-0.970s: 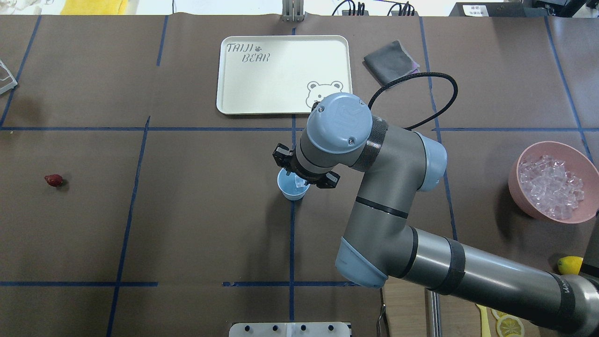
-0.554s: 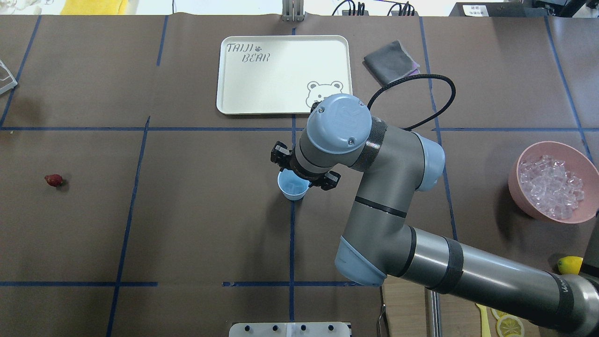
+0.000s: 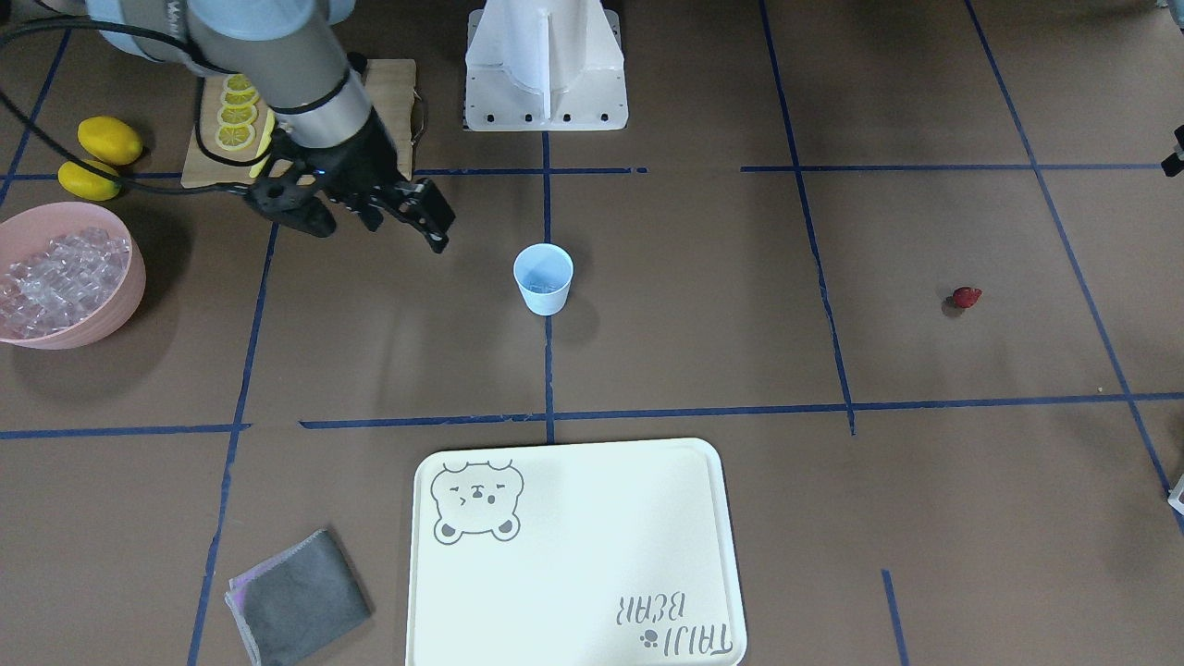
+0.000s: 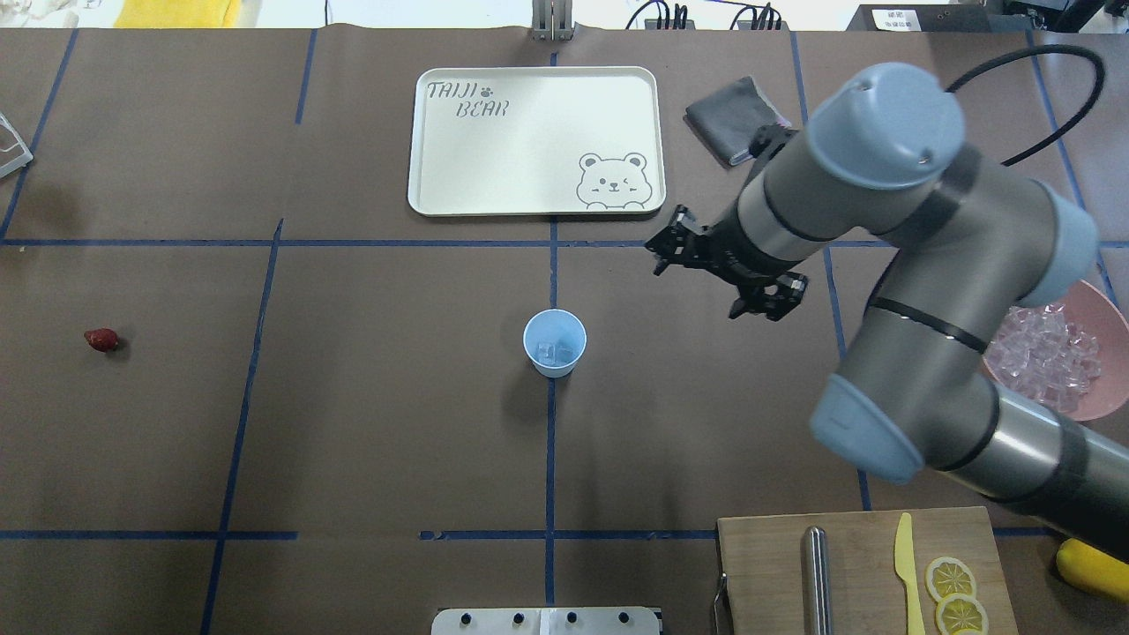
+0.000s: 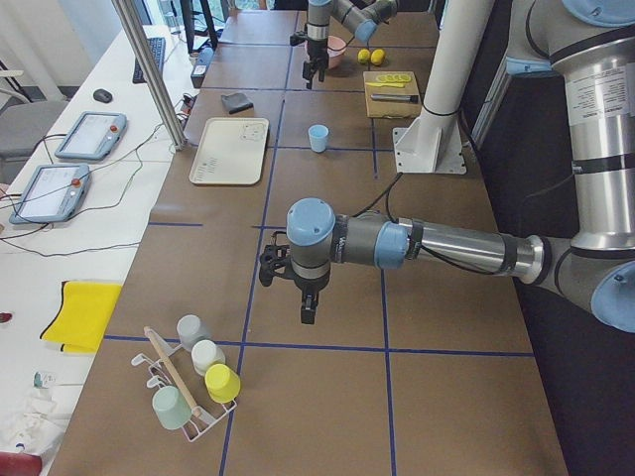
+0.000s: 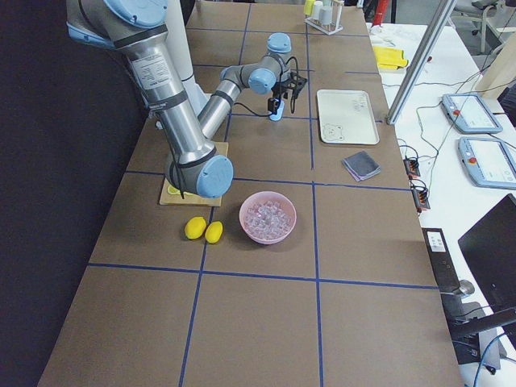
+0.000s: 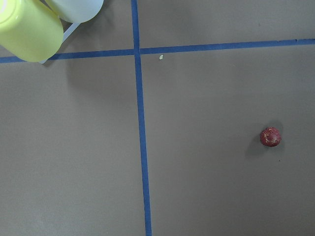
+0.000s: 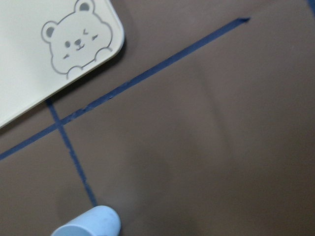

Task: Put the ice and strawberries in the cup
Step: 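Raise the right gripper and move it back to the bowl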

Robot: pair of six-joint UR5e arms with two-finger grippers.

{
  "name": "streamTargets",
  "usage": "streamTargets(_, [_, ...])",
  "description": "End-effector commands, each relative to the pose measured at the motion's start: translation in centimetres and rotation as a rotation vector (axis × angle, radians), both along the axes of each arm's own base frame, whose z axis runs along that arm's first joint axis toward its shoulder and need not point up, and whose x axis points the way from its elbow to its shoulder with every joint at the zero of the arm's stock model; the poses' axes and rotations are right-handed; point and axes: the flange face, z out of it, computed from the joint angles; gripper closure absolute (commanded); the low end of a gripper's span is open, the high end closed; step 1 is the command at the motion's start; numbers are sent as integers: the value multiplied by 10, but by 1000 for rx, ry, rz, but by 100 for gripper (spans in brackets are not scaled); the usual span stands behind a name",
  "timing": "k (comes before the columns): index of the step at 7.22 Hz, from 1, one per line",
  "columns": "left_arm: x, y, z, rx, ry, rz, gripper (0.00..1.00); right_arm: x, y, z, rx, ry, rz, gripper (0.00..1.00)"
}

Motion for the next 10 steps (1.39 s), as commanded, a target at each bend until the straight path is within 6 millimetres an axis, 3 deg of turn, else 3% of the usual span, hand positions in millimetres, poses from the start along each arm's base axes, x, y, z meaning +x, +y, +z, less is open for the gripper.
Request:
streamTargets(1, [0,0,-1,1,0,0,0,86,12,96,190,126,-168,0])
streamTargets(3, [0,0,-1,0,0,0,0,136,12,157,293,215,-284,0])
streamTargets(6, [0,1,1,-4,0,-1,0,210,2,230,424,310,-448,1])
streamTargets(7, [0,1,2,-6,0,-1,0,216,-2,246,444,327,-492,1])
streamTargets(10, [0,0,1,-4,0,-1,0,206,-16,287,496,307,-480,3])
